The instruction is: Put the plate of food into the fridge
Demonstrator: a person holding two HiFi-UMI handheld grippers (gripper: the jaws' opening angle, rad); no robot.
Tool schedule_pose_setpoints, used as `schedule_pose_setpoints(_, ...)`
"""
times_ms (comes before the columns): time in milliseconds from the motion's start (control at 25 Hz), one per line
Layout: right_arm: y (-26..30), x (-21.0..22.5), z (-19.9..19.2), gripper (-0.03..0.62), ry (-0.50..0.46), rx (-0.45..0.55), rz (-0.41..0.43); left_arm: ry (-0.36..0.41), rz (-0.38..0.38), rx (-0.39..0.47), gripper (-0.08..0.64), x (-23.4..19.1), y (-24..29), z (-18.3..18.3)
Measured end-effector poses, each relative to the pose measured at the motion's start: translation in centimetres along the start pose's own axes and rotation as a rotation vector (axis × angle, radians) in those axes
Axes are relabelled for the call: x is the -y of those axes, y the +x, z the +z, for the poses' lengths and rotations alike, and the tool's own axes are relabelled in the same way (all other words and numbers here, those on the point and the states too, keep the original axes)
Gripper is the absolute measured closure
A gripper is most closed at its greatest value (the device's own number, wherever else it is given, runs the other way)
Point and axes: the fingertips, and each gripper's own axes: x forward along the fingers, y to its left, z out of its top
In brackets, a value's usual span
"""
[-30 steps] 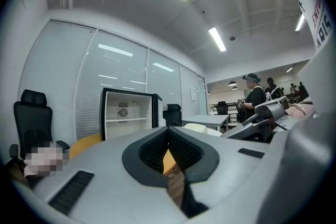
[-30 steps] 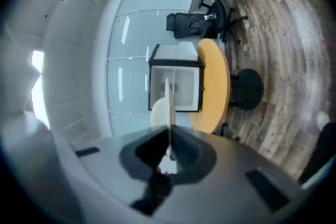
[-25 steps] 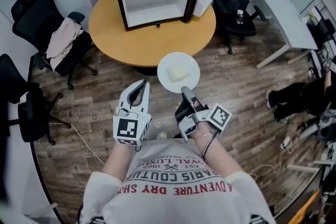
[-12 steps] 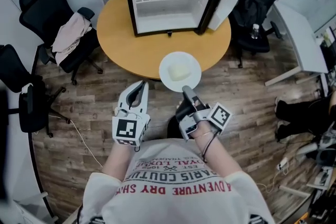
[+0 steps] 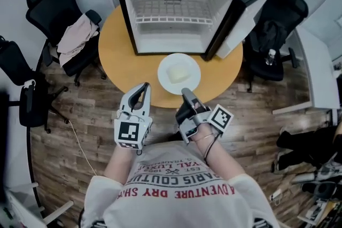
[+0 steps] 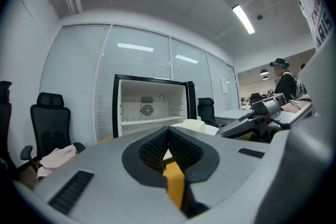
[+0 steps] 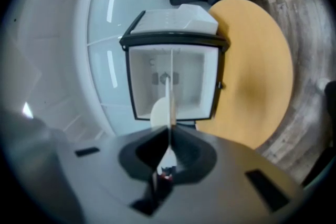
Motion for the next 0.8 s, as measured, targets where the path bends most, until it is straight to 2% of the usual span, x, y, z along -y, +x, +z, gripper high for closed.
schedule_pose_setpoints(400,6.8,-1.4,7.9,0.554,-0.027,-0.158,0.000,-0.018,0.152,0.013,0.527,-0.8,9.1,0.6)
schedule_pose_setpoints(600,8.8,-1.7,10.3,0.554,-0.037,-0.190,0.003,-0.034,0.174,0.016,0.526,-0.7,11.6,0.4)
schedule_pose_setpoints(800,10.4,-1.8,10.6,0.554,-0.015,-0.198,-0.002,-0.034,0.183,0.007,0.528,-1.6,13.0,0.3)
